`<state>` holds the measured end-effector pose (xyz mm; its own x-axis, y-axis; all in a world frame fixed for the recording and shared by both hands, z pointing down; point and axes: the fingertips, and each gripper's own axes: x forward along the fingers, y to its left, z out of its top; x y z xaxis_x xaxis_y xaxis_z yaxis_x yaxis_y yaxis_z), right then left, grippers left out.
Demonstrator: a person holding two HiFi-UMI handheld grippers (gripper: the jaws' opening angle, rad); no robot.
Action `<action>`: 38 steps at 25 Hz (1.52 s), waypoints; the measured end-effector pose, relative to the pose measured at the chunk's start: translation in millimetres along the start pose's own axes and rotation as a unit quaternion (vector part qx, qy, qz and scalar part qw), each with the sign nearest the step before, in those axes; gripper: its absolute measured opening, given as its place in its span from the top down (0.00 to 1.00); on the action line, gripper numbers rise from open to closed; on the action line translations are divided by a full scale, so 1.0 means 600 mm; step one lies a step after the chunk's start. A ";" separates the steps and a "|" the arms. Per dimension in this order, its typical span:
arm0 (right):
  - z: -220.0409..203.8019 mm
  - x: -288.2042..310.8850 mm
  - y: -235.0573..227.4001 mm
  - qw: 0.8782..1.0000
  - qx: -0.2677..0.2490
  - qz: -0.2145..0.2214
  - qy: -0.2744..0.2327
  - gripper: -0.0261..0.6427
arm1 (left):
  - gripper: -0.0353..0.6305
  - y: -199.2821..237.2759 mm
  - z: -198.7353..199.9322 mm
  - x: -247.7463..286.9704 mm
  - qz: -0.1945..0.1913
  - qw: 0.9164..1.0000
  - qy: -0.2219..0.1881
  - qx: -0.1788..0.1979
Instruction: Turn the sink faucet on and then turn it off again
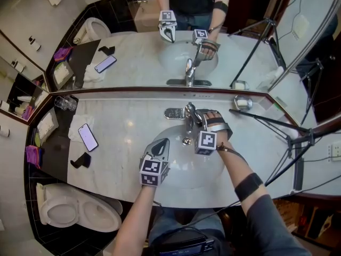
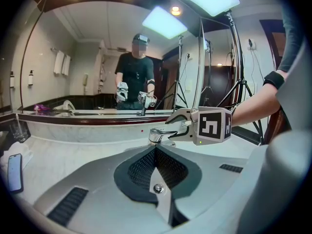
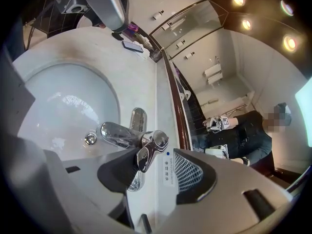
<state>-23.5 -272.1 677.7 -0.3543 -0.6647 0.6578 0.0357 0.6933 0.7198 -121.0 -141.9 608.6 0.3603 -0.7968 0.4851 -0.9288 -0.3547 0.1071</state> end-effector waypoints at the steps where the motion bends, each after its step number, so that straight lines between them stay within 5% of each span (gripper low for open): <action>1: -0.001 0.000 -0.002 1.000 -0.002 0.000 0.001 0.62 | 0.95 -0.003 0.001 0.000 -0.004 1.000 0.001 -0.002; 18: 0.018 0.009 -0.065 0.998 0.057 0.002 0.013 0.64 | 0.95 0.028 0.004 -0.023 0.020 1.000 -0.008 -0.002; 38: 0.021 -0.044 -0.045 0.997 0.078 0.007 0.017 0.63 | 0.95 0.010 0.015 -0.071 0.024 1.000 -0.019 0.003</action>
<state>-26.9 -270.0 638.2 -0.3221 -0.6623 0.6765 -0.1062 0.7353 0.6694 -141.3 -114.7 580.8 0.3183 -0.8314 0.4554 -0.9446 -0.3187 0.0786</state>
